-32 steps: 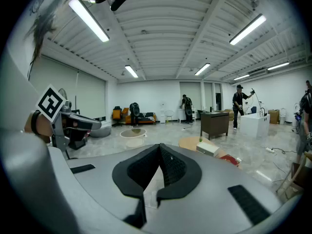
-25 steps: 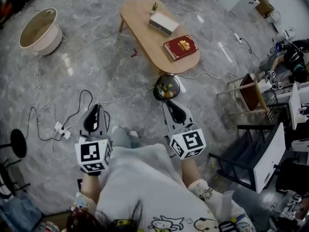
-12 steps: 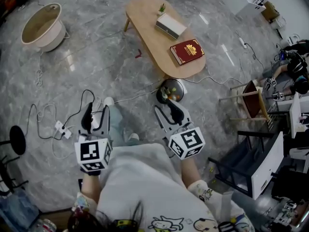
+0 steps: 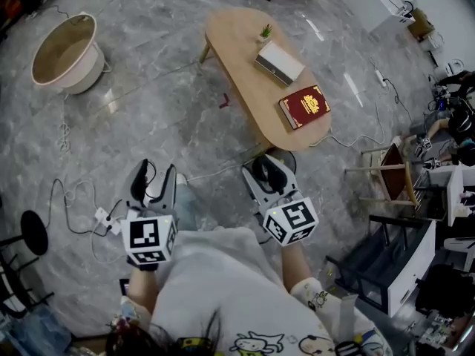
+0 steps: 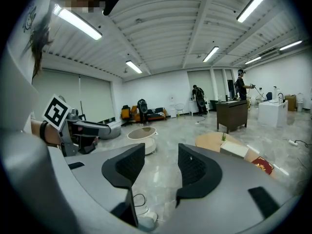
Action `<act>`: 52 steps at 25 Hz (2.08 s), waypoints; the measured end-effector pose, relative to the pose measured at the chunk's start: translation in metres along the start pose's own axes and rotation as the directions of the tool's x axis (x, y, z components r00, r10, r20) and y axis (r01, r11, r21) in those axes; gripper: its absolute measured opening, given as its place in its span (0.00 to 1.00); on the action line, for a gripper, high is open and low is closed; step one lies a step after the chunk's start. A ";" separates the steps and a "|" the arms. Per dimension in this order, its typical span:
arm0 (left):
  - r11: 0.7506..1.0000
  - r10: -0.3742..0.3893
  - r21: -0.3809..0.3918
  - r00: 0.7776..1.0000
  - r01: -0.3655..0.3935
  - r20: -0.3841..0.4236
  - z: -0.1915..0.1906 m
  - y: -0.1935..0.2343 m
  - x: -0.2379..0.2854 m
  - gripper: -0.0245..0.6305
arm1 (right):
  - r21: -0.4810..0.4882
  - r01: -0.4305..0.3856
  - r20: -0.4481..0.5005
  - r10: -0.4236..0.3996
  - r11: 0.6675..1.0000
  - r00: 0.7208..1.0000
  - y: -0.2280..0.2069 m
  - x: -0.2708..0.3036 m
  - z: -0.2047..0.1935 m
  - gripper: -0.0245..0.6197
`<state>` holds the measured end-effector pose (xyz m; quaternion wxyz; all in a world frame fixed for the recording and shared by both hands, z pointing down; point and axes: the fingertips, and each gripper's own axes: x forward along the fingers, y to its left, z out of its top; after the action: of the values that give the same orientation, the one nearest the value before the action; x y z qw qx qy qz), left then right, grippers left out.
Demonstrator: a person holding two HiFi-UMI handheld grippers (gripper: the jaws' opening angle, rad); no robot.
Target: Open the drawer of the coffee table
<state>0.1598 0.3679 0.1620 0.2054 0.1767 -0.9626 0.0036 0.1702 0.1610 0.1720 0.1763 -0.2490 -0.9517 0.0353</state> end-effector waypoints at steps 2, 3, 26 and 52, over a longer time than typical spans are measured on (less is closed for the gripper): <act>1.000 -0.010 0.007 1.000 0.010 -0.003 0.012 0.023 0.019 0.36 | -0.003 0.009 -0.007 -0.009 1.000 1.000 -0.001 0.029 0.014 0.33; 1.000 -0.014 0.011 1.000 0.014 -0.005 0.017 0.034 0.028 0.36 | -0.001 0.013 -0.009 -0.013 1.000 1.000 -0.001 0.043 0.021 0.33; 0.990 -0.140 0.014 0.990 0.140 -0.027 0.048 0.133 0.109 0.40 | 0.052 0.158 -0.075 -0.154 0.986 0.985 0.002 0.147 0.045 0.35; 0.913 -0.368 0.165 0.928 0.373 -0.060 0.176 0.067 0.385 0.40 | 0.186 0.395 -0.043 -0.394 0.900 0.918 -0.231 0.233 0.102 0.35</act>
<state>-0.2614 0.2862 0.1582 0.1997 0.3728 -0.9047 0.0508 -0.1616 0.0748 0.1861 0.2048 -0.0333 -0.9742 0.0892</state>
